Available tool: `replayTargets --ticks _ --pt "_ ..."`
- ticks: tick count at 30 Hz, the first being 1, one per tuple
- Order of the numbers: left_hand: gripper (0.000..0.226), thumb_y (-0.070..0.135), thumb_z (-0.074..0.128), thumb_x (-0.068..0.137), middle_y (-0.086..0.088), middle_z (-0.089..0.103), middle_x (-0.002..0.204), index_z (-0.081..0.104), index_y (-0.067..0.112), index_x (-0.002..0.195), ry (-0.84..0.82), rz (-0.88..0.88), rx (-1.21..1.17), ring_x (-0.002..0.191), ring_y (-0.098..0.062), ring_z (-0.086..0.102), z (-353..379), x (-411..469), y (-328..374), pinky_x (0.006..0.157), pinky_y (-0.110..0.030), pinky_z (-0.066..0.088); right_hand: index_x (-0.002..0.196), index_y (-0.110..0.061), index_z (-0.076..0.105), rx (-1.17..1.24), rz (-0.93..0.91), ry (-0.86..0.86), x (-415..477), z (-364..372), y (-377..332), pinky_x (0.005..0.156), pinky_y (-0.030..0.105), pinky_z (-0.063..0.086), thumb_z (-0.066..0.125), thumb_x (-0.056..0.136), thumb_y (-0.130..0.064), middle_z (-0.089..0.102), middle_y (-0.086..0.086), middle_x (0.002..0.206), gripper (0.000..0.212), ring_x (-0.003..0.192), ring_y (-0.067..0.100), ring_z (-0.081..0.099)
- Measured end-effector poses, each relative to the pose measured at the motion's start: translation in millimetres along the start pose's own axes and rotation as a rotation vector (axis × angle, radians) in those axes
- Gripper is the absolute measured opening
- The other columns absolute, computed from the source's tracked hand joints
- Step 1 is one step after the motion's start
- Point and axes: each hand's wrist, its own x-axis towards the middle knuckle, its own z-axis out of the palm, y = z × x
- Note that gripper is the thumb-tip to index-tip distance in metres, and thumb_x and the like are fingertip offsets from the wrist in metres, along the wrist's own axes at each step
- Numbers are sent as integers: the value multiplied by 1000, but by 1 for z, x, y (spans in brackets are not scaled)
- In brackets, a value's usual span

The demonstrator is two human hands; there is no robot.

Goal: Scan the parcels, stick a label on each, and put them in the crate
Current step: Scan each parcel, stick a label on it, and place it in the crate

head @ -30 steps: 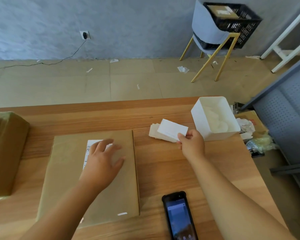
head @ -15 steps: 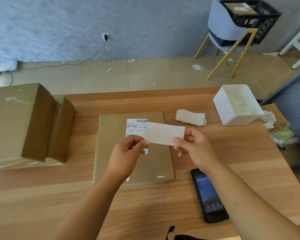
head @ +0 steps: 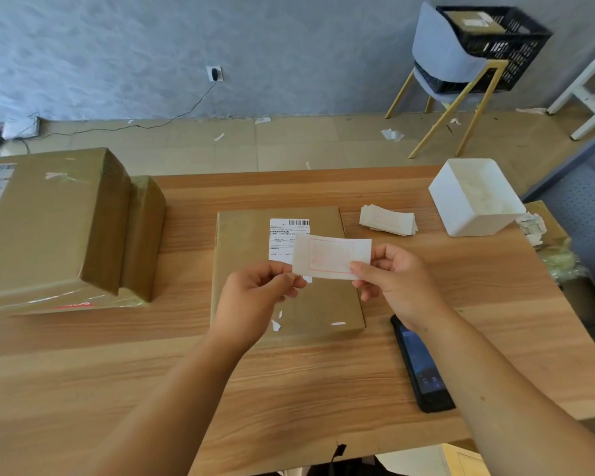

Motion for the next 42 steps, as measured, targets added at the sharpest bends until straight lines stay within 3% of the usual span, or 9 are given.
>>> replayTargets --ticks 4,10,13,16,19,24,34,38,42 --pt "11 7 59 88 1 74 76 70 7 87 -17 17 -38 66 -5 64 -4 -4 0 62 -15 48 90 -4 62 -15 6 14 -3 5 1 46 20 49 68 83 -2 71 -1 67 10 56 8 63" --pt "19 8 62 86 -2 74 74 71 17 72 -59 55 -81 63 -5 63 -11 -7 2 59 -12 47 91 -7 59 -70 52 74 -4 15 5 44 20 48 73 80 -8 69 5 75 18 54 5 62" --pt "19 9 63 86 1 73 71 70 16 70 -43 61 -85 60 -4 62 -13 -6 2 58 -11 46 100 -18 54 -366 10 231 -6 22 9 53 21 47 80 75 -26 66 -4 84 37 64 6 61" --pt "17 12 64 86 1 73 71 70 17 71 -30 60 -58 60 -4 63 -14 -5 1 59 -11 46 101 -30 54 -604 -214 357 -15 31 9 67 15 41 78 75 -33 54 -17 95 36 80 0 53" --pt "15 12 63 86 1 73 72 70 16 73 -40 63 -43 61 -4 63 -16 -5 0 59 -11 47 100 -28 65 -601 -426 177 -21 43 3 71 6 37 70 84 -23 56 -18 96 17 84 -4 53" --pt "22 9 60 88 1 73 75 73 21 75 -108 100 -23 65 -5 64 -13 -4 5 62 -13 48 108 -19 72 -593 -459 -110 -22 57 -5 77 9 40 60 92 -15 65 -15 100 20 94 -6 57" --pt "21 8 59 89 5 73 74 71 20 76 -86 131 38 66 -3 64 -7 -2 14 64 -16 51 109 -18 72 -485 -405 -123 -18 53 -6 80 5 40 59 92 -15 63 -21 95 20 93 -11 57" --pt "25 12 59 88 6 72 73 71 26 71 -72 135 48 66 -5 64 -2 0 15 62 -30 52 108 -13 71 -454 -402 -125 -17 49 -8 75 5 40 59 92 -9 63 -18 93 20 86 -15 56" --pt "27 12 60 88 6 72 74 72 29 72 -96 146 44 68 -6 65 1 3 15 66 -22 51 107 -12 72 -431 -396 -128 -17 44 -8 74 6 42 60 91 -7 63 -17 91 20 87 -12 58"
